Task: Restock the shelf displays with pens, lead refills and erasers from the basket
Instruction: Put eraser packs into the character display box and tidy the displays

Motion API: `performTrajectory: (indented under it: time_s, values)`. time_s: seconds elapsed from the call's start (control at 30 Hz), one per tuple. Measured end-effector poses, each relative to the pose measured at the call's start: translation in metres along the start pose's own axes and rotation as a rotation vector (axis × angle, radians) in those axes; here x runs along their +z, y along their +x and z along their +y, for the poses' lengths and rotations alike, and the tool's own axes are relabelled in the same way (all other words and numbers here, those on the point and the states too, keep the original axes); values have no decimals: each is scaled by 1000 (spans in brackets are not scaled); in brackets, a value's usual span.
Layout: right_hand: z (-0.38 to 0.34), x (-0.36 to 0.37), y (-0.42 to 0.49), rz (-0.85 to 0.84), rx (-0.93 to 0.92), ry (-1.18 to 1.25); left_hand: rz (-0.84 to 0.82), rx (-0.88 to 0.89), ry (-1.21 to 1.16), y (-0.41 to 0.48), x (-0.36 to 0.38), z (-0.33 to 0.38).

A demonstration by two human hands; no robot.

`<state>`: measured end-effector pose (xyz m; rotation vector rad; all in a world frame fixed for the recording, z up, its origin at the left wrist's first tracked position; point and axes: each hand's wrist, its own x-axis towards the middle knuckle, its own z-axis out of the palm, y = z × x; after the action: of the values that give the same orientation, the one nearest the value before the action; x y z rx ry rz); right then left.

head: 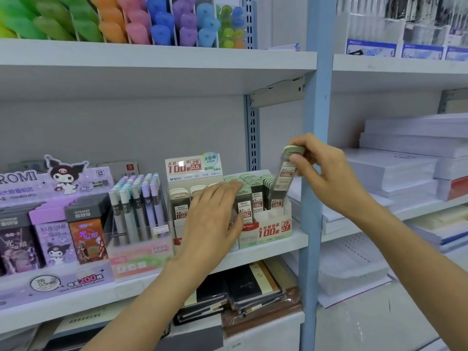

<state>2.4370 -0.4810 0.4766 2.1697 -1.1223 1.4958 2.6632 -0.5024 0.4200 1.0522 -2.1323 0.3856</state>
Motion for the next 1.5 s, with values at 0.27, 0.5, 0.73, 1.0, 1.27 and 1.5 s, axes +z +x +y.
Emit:
performTrajectory:
  time_s: [0.27, 0.5, 0.73, 1.0, 1.27, 1.5]
  values:
    - [-1, 6, -8, -19, -16, -118, 28, -7, -5, -1, 2, 1]
    - [12, 22, -12, -117, 20, -185, 40, -9, -3, -1, 2, 1]
    - [9, 19, -9, -83, 23, -171, 51, -21, 3, -2, 4, 2]
    - [0, 11, 26, 219, 16, -111, 51, -15, 1, 0, 3, 1]
    - [16, 41, 48, -96, 37, -254, 48, 3, 18, 0, 4, -2]
    - [27, 56, 54, -435, 285, -359, 65, 18, 25, 0, 6, -3]
